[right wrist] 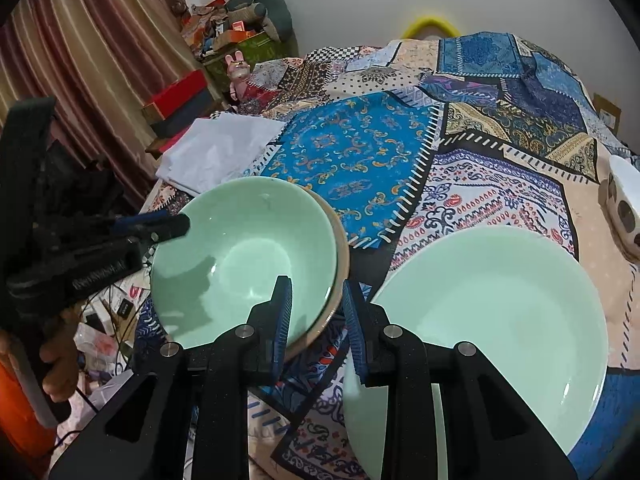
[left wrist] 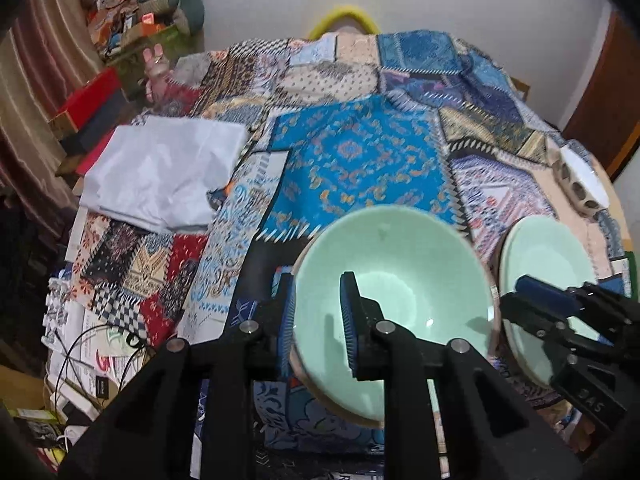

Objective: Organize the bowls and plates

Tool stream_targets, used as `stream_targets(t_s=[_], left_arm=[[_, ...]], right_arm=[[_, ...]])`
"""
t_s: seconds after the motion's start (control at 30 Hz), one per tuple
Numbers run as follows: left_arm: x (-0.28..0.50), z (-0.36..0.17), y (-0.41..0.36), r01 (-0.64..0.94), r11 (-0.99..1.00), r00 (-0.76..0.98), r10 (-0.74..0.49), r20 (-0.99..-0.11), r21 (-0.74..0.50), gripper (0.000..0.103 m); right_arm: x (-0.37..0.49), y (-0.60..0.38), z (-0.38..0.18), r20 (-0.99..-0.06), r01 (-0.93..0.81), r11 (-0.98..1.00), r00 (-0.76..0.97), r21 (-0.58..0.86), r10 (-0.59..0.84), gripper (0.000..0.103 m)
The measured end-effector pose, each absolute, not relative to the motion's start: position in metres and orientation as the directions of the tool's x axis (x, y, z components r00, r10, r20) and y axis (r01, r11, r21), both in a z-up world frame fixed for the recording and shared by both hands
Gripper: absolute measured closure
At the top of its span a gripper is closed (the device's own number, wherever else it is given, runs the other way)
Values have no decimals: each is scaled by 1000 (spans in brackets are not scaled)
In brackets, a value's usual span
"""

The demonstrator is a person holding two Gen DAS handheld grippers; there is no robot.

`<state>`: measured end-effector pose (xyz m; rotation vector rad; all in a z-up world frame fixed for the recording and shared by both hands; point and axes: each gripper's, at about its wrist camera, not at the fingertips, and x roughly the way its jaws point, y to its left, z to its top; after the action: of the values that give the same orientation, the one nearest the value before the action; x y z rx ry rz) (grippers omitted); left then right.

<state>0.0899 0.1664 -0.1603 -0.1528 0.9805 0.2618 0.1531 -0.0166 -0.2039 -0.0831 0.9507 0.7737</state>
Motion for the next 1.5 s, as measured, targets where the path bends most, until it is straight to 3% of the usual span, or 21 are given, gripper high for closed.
stream_targets(t_s=[0.27, 0.6, 0.9, 1.0, 1.2, 1.5], left_arm=[[91, -128, 139, -235, 972, 600, 142, -787, -4, 74], [96, -91, 88, -148, 988, 690, 72, -721, -43, 45], [124, -68, 27, -50, 996, 724, -13, -690, -72, 36], [137, -67, 8, -16, 996, 719, -50, -694, -89, 26], [164, -69, -29, 34, 997, 710, -77, -700, -75, 25], [208, -86, -71, 84, 993, 689, -114, -716, -77, 25]], right_arm=[[160, -41, -185, -720, -601, 749, 384, 281, 578, 77], [170, -101, -138, -640, -559, 787, 510, 261, 575, 76], [179, -163, -106, -579, -497, 841, 629, 216, 520, 57], [184, -183, -102, -571, -468, 860, 657, 202, 492, 55], [199, -219, -107, -573, -412, 889, 687, 201, 447, 49], [238, -268, -129, -607, -296, 934, 710, 201, 356, 48]])
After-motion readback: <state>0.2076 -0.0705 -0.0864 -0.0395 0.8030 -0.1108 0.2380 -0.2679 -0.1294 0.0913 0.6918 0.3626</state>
